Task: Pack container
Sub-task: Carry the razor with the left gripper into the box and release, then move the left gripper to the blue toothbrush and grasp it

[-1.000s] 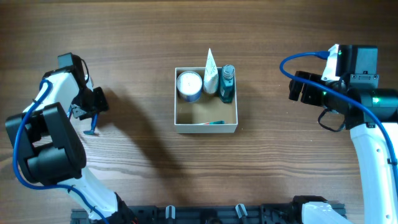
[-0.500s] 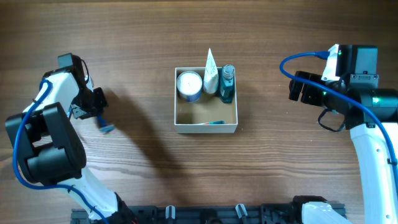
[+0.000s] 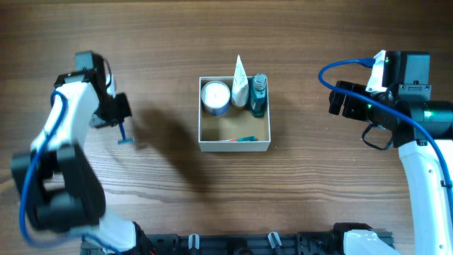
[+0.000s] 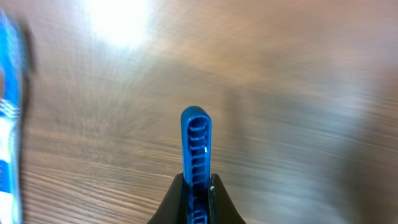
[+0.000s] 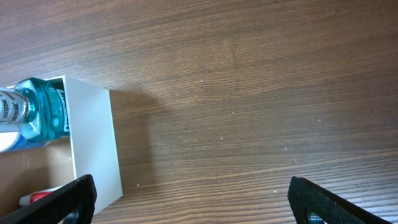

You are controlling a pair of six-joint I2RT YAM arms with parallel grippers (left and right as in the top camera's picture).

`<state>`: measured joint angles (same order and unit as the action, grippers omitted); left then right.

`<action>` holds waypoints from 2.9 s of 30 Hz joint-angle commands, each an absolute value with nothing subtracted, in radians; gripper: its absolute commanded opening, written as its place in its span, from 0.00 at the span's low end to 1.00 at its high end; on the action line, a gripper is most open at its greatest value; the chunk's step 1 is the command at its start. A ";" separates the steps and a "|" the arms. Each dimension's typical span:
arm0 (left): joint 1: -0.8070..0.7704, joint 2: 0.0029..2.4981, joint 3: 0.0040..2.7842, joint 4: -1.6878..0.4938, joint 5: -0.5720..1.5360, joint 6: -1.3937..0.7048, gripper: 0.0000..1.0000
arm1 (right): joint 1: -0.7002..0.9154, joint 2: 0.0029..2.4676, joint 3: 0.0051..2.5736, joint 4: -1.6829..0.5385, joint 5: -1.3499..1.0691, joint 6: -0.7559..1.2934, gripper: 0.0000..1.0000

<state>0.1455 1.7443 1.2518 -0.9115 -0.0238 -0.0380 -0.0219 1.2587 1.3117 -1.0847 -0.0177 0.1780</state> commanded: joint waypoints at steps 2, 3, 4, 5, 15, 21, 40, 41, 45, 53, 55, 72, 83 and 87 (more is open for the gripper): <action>-0.097 1.453 1.295 -0.890 0.034 0.207 0.04 | -0.024 1.266 1.314 -1.084 0.001 0.163 1.00; -0.154 1.422 1.295 -0.888 0.034 0.263 0.04 | -0.024 1.266 1.314 -1.082 0.001 0.163 1.00; -0.216 1.395 1.295 -0.886 0.034 0.322 0.04 | -0.024 1.266 1.314 -1.082 0.001 0.163 1.00; -0.273 1.377 1.295 -0.886 0.034 0.372 0.04 | -0.024 1.266 1.314 -1.082 0.001 0.163 1.00; -0.655 1.454 1.294 -0.871 0.034 0.673 0.04 | -0.024 1.266 1.314 -1.082 0.001 0.163 1.00; -0.663 1.557 1.294 -0.844 0.034 0.727 0.04 | -0.024 1.266 1.314 -1.082 0.001 0.163 1.00; -0.663 1.633 1.301 -0.799 0.004 0.698 0.47 | -0.024 1.266 1.314 -1.085 0.001 0.163 1.00; -0.662 1.598 1.308 -0.823 -0.027 0.638 0.47 | -0.024 1.266 1.314 -1.085 0.001 0.162 1.00; -0.591 1.450 1.312 -0.889 -0.172 0.478 0.56 | -0.024 1.266 1.314 -1.084 0.001 0.160 1.00; 0.081 1.361 1.311 -0.875 -0.059 0.270 0.73 | -0.047 1.266 1.314 -1.087 0.001 0.186 1.00; 0.229 1.406 1.311 -0.872 -0.002 0.228 0.72 | -0.064 1.266 1.314 -1.087 -0.001 0.187 1.00; 0.514 1.924 1.305 -0.846 0.036 0.216 0.69 | -0.073 1.270 1.314 -1.091 -0.007 0.186 1.00; 0.516 1.973 1.255 -0.776 0.037 0.224 0.70 | -0.073 1.274 1.314 -1.091 -0.007 0.184 1.00; 0.526 1.973 1.218 -0.748 0.037 0.224 0.69 | -0.073 1.274 1.314 -1.091 -0.007 0.183 1.00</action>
<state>0.5106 1.9594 1.2533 -0.7647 0.0177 0.2256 -0.0711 1.2587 1.3117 -1.0920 -0.0177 0.1787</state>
